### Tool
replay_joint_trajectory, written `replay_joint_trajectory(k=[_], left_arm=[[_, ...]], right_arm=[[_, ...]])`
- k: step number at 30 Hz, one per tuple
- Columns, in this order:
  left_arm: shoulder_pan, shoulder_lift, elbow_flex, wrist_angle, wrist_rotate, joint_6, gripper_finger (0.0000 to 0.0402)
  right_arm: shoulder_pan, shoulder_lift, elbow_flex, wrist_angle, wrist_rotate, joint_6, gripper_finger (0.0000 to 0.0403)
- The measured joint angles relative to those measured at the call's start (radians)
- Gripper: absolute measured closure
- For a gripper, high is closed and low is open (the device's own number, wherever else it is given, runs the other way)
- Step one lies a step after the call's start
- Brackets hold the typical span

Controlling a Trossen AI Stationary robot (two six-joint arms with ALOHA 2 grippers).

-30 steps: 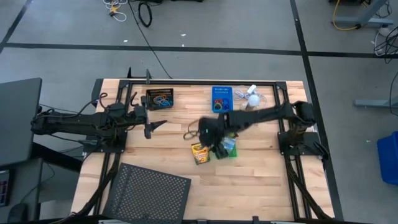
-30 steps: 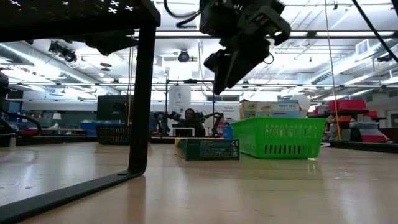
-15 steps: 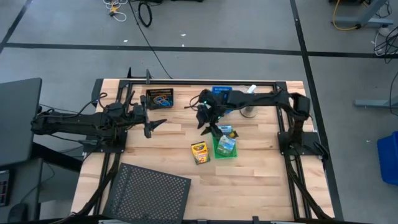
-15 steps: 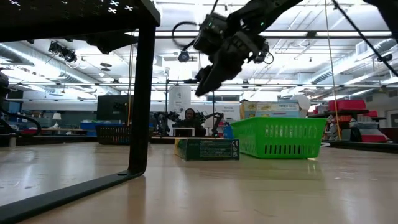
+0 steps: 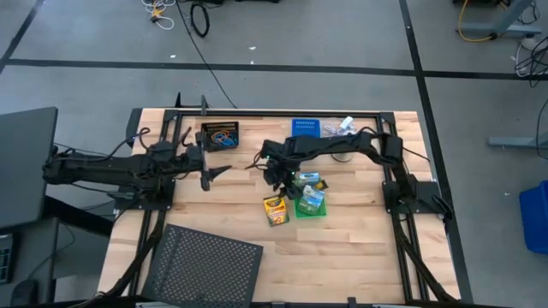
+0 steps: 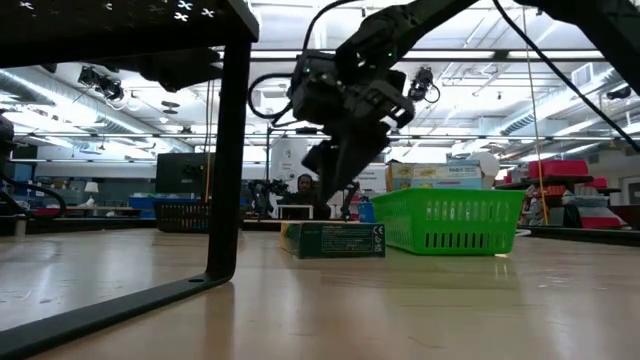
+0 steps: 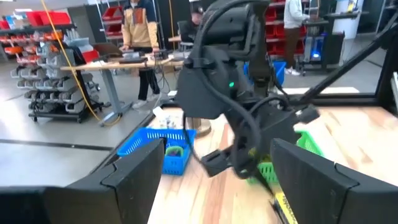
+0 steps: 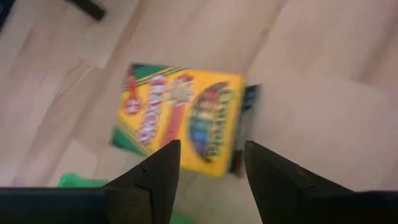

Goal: Pick & Place Office Desk Supplies
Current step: Put the large crayon box into the green bin

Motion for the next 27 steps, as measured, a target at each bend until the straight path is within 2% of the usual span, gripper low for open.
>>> replay_joint_trajectory(k=[6, 9, 12, 16, 22, 27], left_arm=[[0.0, 0.021, 0.001, 0.02, -0.013, 0.01, 0.0099], [0.001, 0.021, 0.001, 0.003, -0.107, 0.025, 0.0099], [0.001, -0.005, 0.001, -0.115, -0.218, 0.05, 0.0099], [-0.005, -0.082, 0.001, -0.261, -0.252, 0.038, 0.0099], [-0.047, -0.315, 0.0, -0.461, -0.253, -0.015, 0.0099], [-0.075, -0.45, 0.0, -0.515, -0.253, -0.063, 0.0099]], right_arm=[[0.037, 0.015, 0.001, 0.03, 0.039, 0.008, 0.0218], [0.051, 0.022, 0.0, 0.02, 0.071, 0.008, 0.0218], [0.056, 0.034, 0.0, 0.013, 0.091, 0.008, 0.0218], [0.05, 0.036, 0.0, 0.015, 0.096, 0.008, 0.0218], [0.041, 0.037, 0.0, 0.028, 0.097, -0.002, 0.0218], [0.043, 0.037, 0.0, 0.034, 0.064, -0.01, 0.0218]])
